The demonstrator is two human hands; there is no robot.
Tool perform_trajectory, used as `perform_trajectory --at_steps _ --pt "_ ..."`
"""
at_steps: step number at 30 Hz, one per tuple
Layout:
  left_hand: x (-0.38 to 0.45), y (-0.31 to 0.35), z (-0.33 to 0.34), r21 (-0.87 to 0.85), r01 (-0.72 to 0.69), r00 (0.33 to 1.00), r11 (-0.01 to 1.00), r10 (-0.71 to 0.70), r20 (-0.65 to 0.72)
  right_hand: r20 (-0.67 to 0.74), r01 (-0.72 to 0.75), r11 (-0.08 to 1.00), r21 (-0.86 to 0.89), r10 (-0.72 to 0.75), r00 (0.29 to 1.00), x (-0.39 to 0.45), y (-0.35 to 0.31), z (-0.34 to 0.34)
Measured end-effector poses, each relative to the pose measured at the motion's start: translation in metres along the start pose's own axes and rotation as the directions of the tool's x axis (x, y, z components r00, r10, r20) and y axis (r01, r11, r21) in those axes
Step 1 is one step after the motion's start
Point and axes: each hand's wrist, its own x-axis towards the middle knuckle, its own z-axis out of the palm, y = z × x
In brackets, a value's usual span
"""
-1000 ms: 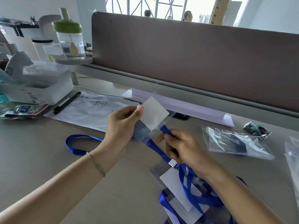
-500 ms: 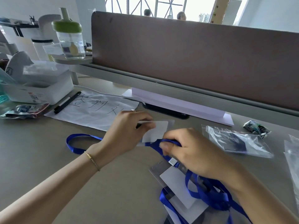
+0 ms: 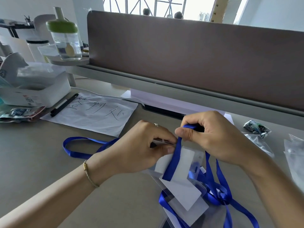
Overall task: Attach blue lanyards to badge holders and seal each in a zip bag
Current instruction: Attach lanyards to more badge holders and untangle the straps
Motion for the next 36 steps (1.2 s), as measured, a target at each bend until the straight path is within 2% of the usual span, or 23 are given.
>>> perform_trajectory --at_steps 3,5,7,9,11,14,17,23,27,30,33,36 --pt "0.001 0.003 -0.004 -0.123 0.051 0.999 0.991 -0.049 0.023 0.011 -0.02 0.997 0.072 0.019 1.0 0.003 0.005 0.001" --pt "0.001 0.003 -0.006 -0.214 0.075 0.997 0.974 -0.071 0.029 0.063 -0.077 0.97 0.23 0.064 0.996 0.005 0.01 0.002" --pt "0.003 0.003 -0.007 -0.338 0.079 0.996 0.938 -0.089 -0.017 0.154 -0.188 0.918 0.35 0.142 0.978 0.006 0.014 0.005" --pt "0.004 0.0 -0.007 -0.43 0.071 0.986 0.9 -0.129 -0.108 0.206 -0.289 0.871 0.397 0.223 0.953 0.005 0.014 0.01" --pt "0.006 -0.006 -0.008 -0.496 0.082 0.951 0.864 -0.218 -0.222 0.276 -0.327 0.845 0.424 0.223 0.935 0.005 0.011 0.016" --pt "0.009 -0.016 -0.01 -0.536 0.155 0.831 0.83 -0.403 -0.383 0.299 -0.333 0.823 0.461 0.208 0.931 0.005 0.008 0.028" --pt "0.009 -0.028 -0.013 -0.509 0.264 0.728 0.819 -0.515 -0.452 0.284 -0.337 0.852 0.402 0.234 0.93 0.007 0.005 0.042" --pt "0.008 -0.043 -0.013 -0.305 0.356 0.709 0.883 -0.468 -0.527 0.258 -0.301 0.945 0.131 0.261 0.93 0.004 -0.008 0.059" --pt "0.006 -0.046 -0.013 -0.128 0.378 0.721 0.917 -0.378 -0.58 0.262 -0.267 0.964 -0.001 0.258 0.93 -0.002 -0.018 0.059" --pt "0.004 -0.042 -0.017 0.086 0.331 0.797 0.94 -0.229 -0.558 0.263 -0.216 0.975 -0.057 0.223 0.939 -0.006 -0.024 0.05" --pt "0.004 -0.04 -0.022 0.285 0.201 0.907 0.937 -0.068 -0.415 0.241 -0.174 0.983 -0.064 0.185 0.953 -0.005 -0.027 0.034" --pt "0.004 -0.032 -0.027 0.334 0.085 0.97 0.939 -0.001 -0.243 0.185 -0.169 0.986 -0.007 0.167 0.968 -0.003 -0.024 0.017"
